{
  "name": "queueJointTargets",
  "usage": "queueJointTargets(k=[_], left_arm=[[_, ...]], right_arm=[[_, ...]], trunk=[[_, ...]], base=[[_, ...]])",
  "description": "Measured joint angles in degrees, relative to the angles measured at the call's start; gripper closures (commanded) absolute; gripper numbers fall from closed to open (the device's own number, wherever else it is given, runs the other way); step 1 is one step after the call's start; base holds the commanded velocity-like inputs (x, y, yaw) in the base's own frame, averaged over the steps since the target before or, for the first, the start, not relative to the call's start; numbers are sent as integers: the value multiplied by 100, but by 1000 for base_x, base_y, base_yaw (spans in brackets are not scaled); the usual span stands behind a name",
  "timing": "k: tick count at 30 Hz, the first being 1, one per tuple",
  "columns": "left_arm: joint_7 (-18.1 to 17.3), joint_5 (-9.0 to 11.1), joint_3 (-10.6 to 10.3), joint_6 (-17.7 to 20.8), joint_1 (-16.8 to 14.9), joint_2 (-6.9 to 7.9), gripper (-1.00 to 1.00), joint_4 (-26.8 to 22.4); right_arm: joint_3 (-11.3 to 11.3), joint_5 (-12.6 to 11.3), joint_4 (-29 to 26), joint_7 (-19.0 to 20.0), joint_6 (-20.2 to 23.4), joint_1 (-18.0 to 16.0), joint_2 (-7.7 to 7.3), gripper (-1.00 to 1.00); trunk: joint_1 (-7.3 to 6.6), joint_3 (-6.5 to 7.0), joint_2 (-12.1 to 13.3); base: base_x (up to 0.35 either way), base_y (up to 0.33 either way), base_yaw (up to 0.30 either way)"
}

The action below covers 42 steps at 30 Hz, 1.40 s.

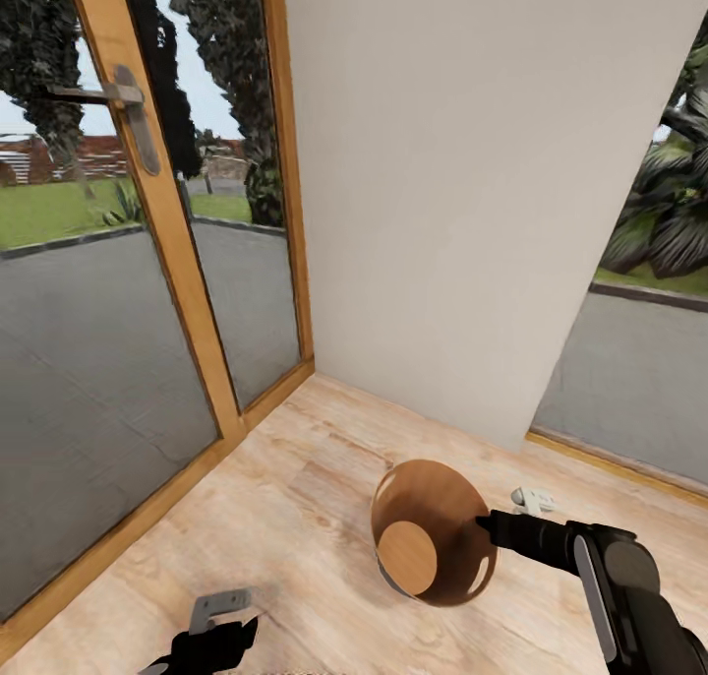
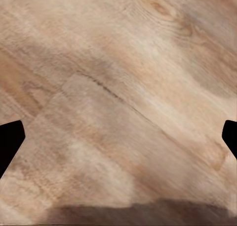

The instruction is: Put the three can of soda from the living room inside the tash can in the kitchen.

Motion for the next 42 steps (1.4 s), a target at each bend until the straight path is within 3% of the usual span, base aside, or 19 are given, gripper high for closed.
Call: queueJointTargets(k=[30,33,37,42], left_arm=[[-3,9,0,1,0,-6,-100,28],[2,10,8,1,-1,-1,-100,38],[11,17,31,3,-1,-13,-100,29],[17,67,69,-3,0,-22,-100,58]], right_arm=[[27,-77,-9,-141,10,0,-7,100],[411,32,-1,-400,-43,1,1,100],[950,-79,-14,-729,-13,1,14,100],[1008,-110,-28,-760,-36,0,8,100]], trunk=[[0,0,0],[0,0,0],[0,0,0],[0,0,0]], base=[[-45,286,299],[-3,22,299],[-1,4,298],[0,0,298]])
